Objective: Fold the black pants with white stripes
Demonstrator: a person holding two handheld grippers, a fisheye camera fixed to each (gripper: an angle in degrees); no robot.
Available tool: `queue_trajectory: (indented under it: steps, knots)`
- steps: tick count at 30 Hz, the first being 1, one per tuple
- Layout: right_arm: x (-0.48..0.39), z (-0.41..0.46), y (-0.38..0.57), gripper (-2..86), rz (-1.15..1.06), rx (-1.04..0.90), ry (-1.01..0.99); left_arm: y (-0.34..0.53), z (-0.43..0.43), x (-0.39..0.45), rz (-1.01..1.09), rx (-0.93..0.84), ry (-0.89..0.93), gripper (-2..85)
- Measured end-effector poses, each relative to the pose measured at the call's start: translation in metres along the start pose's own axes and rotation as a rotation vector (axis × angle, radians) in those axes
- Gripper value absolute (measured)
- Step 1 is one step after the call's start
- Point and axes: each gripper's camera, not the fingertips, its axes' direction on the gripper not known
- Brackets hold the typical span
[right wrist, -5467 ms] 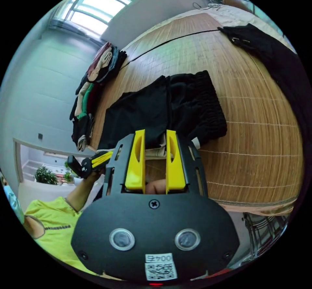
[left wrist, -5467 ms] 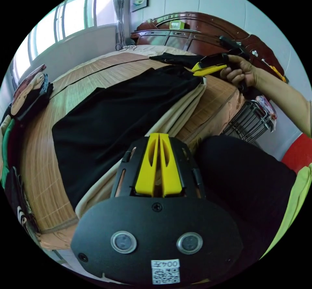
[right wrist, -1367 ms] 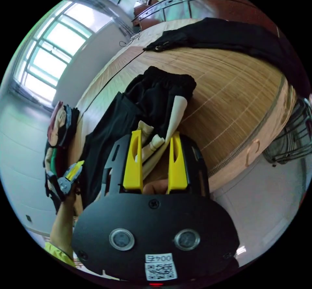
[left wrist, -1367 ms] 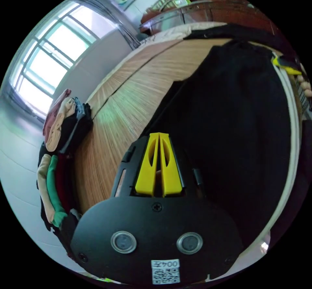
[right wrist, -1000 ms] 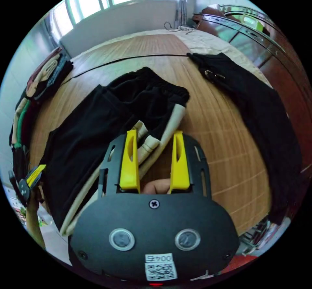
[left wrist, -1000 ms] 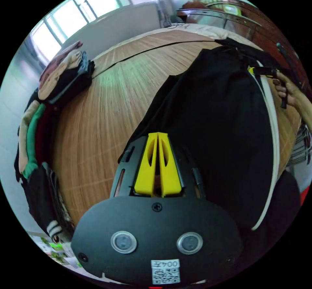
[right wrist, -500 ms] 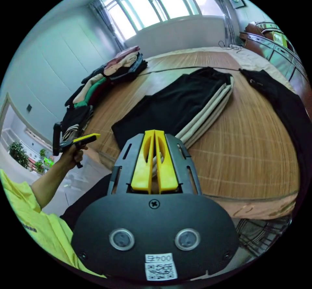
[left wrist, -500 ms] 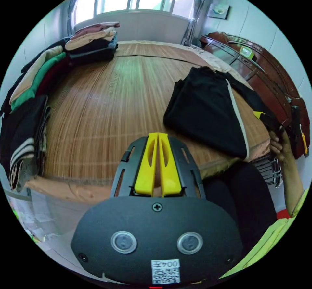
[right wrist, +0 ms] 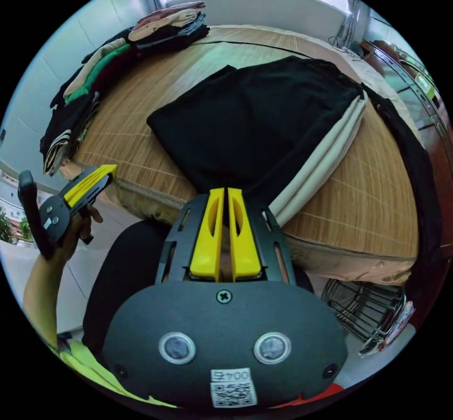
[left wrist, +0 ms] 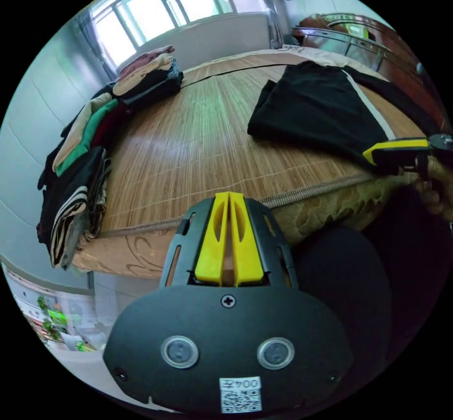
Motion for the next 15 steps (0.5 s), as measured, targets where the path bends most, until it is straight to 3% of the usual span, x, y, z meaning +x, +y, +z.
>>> queue_trajectory:
  steps: [2, 6, 11, 15]
  knots:
    - [0.012, -0.006, 0.001, -0.1, 0.012, -0.048, -0.081, -0.009, -0.001, -0.009, -0.022, -0.027, 0.058, 0.4]
    - [0.086, -0.072, 0.064, 0.6, 0.310, 0.298, -0.377, -0.015, -0.002, -0.024, -0.065, -0.043, 0.150, 0.5]
    - [0.126, -0.064, 0.153, 5.4, 0.409, 0.295, -0.288, -0.028, -0.004, -0.028, -0.126, -0.078, 0.186, 0.5]
    - [0.123, -0.034, 0.182, 9.3, 0.404, 0.271, -0.393, -0.035, -0.008, -0.027, -0.118, -0.088, 0.181, 0.5]
